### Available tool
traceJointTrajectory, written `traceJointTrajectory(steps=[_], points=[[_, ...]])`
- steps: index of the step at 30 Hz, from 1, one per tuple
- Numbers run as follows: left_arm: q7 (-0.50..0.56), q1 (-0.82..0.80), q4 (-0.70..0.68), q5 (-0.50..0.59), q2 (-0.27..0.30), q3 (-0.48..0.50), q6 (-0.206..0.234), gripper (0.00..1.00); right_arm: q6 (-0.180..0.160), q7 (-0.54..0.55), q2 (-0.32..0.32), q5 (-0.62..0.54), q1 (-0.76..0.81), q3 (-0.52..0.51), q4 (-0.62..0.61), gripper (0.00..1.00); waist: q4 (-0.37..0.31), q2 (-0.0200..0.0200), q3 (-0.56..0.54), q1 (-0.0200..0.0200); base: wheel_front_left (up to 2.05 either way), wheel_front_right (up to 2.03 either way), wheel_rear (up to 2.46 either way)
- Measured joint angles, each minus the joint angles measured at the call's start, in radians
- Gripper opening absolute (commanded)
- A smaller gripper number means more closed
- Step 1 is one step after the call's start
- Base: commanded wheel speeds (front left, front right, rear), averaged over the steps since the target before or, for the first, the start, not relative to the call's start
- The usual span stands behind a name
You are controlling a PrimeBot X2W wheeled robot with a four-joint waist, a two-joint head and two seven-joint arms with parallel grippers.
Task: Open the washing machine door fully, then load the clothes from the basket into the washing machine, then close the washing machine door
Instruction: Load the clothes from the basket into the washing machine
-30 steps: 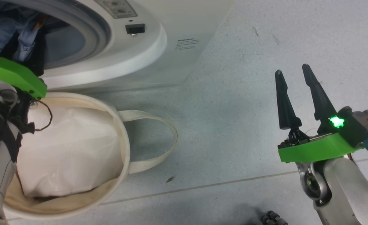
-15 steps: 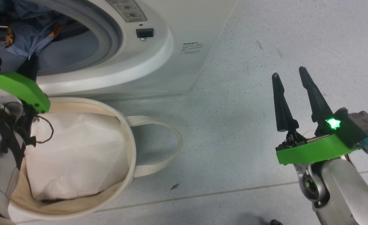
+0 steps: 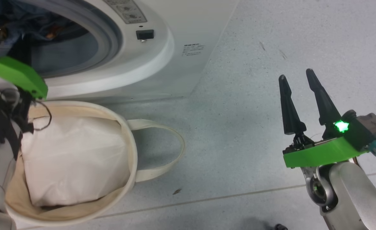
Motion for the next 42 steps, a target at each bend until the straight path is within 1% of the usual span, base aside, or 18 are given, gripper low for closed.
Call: traceJointTrajectory(steps=[5,17,19,23,29,30,31,35,42], points=[[0.0,-0.049,-0.009,0.009,0.007,0.007,0.0,0.0,0.0,0.0,0.006,0.0,0.0,-0.001,-0.002,1.0,-0.02,0.0,0.012,0.0,0.0,0.0,0.0],[0.005,-0.166,0.024,0.026,0.067,0.011,-0.001,0.0,0.0,0.0,0.012,0.0,0.022,-0.028,-0.036,1.0,-0.112,0.0,0.048,0.0001,0.0,0.0,0.0],[0.018,-0.181,0.026,0.026,0.071,0.007,-0.011,0.0,0.0,0.0,0.012,0.0,0.04,-0.035,-0.043,1.0,-0.125,0.0,0.055,0.0001,0.0,0.0,0.0],[0.022,-0.224,0.027,0.039,0.071,0.001,-0.018,0.0,0.0,0.0,0.007,-0.004,0.07,-0.058,-0.058,1.0,-0.128,0.0,0.075,0.0005,0.08,0.08,0.08],[0.016,-0.225,0.033,0.033,0.081,0.004,-0.023,0.0,0.0,0.0,0.008,-0.023,0.077,-0.06,-0.074,1.0,-0.114,0.0,0.069,0.0003,0.05,0.05,0.05],[0.016,-0.222,0.034,0.033,0.083,0.004,-0.026,0.56,0.0,0.0,0.008,-0.024,0.082,-0.06,-0.074,1.0,-0.112,0.0,0.066,0.0001,0.0,0.0,0.0],[0.012,-0.219,0.034,0.033,0.084,0.003,-0.026,1.0,0.0,0.0,0.008,-0.024,0.087,-0.061,-0.074,1.0,-0.111,0.0,0.064,0.0,0.0,0.0,0.0],[0.012,-0.203,0.034,0.022,0.076,0.002,-0.028,1.0,0.0,0.0,0.008,-0.024,0.09,-0.063,-0.071,1.0,-0.101,0.0,0.052,0.0001,0.0,0.0,0.0],[0.092,-0.134,0.034,-0.011,0.05,0.003,-0.035,1.0,0.0,0.0,0.009,-0.017,0.083,-0.04,-0.036,1.0,-0.083,0.0,0.007,0.0,0.0,0.0,0.0]])
